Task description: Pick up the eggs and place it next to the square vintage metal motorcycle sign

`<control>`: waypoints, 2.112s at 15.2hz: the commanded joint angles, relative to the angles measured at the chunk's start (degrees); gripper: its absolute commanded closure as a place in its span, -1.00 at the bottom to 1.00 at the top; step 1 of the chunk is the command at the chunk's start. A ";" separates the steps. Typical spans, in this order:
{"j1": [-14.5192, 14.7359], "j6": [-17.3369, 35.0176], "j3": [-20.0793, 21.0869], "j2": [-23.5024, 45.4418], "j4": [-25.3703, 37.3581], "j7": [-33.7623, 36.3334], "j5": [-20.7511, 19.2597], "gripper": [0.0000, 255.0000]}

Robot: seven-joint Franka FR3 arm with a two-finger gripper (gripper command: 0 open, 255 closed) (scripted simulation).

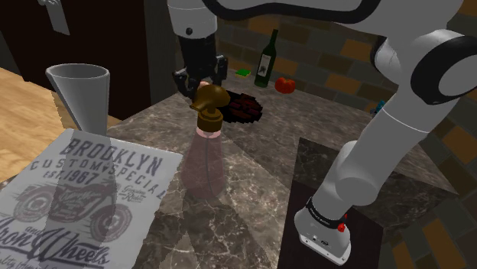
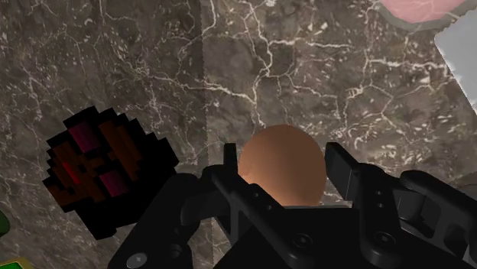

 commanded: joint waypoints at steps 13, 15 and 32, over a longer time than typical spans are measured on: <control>0.10 10.50 -0.04 -0.71 -11.28 1.94 0.47 1.00; 0.11 12.00 -0.03 -0.66 -12.76 2.23 0.44 1.00; -1.67 19.75 1.90 0.44 -19.67 3.97 -0.10 1.00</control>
